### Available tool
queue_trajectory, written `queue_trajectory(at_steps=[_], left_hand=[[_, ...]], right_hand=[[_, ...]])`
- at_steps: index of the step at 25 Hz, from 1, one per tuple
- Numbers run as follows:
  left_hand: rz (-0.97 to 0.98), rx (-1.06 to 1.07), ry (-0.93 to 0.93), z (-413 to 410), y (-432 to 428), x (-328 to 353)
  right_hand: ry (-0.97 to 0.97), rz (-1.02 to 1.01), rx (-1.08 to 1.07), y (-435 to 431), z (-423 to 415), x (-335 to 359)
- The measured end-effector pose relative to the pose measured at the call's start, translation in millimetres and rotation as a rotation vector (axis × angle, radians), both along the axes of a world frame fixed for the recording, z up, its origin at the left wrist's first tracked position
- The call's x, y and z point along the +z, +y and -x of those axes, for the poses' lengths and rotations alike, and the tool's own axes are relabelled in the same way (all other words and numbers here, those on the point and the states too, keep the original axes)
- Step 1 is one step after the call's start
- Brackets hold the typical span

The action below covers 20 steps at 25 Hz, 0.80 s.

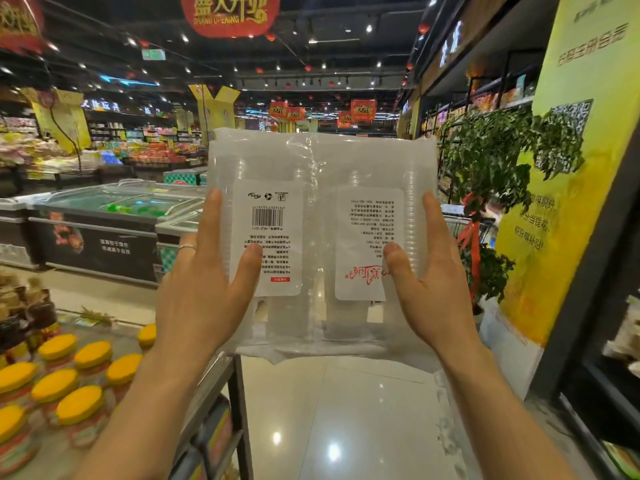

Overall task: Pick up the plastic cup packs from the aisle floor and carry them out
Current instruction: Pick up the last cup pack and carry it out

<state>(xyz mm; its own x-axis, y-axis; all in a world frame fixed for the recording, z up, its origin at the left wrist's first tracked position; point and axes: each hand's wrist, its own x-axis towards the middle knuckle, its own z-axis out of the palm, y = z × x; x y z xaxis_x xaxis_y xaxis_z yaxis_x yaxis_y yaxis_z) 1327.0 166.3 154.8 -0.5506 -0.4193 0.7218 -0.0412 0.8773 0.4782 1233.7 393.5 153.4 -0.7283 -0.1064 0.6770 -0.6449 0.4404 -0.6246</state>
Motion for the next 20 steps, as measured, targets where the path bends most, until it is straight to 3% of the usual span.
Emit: queue_trajectory(at_steps=[7,20], left_hand=[[0.01,0.025,-0.026,137,-12,-20],[-0.02,0.129,-0.045,481,6,-15]], right_hand=[[-0.045,0.025,0.043,-16,143,-20],[-0.081,0.004,0.127,-10,506,-8]])
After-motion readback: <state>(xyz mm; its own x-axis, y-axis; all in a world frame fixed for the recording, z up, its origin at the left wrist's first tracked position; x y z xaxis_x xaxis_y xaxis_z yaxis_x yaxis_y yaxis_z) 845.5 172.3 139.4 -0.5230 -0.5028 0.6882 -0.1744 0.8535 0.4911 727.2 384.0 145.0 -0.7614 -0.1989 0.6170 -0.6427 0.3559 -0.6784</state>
